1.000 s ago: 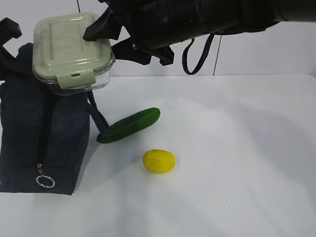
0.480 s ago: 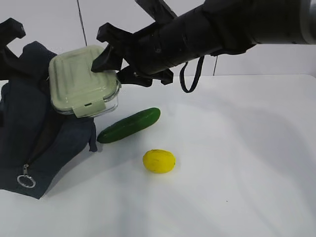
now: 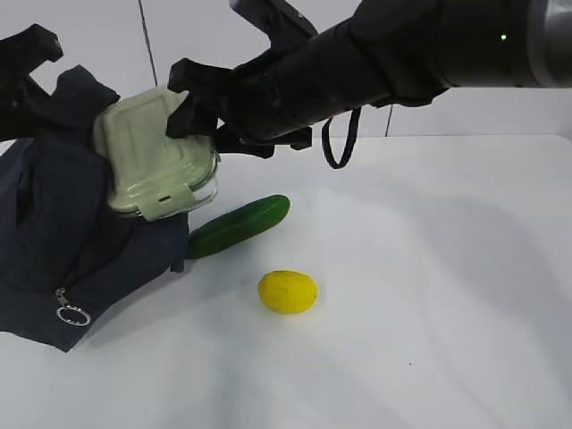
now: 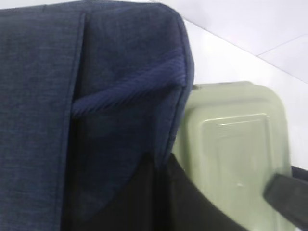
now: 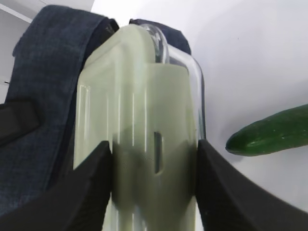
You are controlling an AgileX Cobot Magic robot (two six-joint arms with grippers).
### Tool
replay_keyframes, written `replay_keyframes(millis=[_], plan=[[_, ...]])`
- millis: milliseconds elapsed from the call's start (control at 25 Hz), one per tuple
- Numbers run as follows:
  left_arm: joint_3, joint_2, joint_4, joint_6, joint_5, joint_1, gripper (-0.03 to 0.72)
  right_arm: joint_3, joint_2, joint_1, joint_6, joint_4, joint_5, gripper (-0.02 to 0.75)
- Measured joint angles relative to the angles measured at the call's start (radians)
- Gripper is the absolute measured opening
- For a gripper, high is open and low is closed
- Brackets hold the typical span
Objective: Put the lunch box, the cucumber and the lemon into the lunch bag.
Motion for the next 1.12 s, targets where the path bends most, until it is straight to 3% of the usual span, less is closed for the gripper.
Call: replay_keyframes(millis=[600,1120], plan=[[0.000,0.007,-0.012,-0.005,-0.018,-0.012,-0.006,-0.209,0.194,0.108,0.001,0.003,-0.006,0.397],[0.000,0.006,-0.010,-0.007,-0.025,-0.012,-0.006,-0.222,0.221,0.112,0.002,0.062,0.026,0.397]])
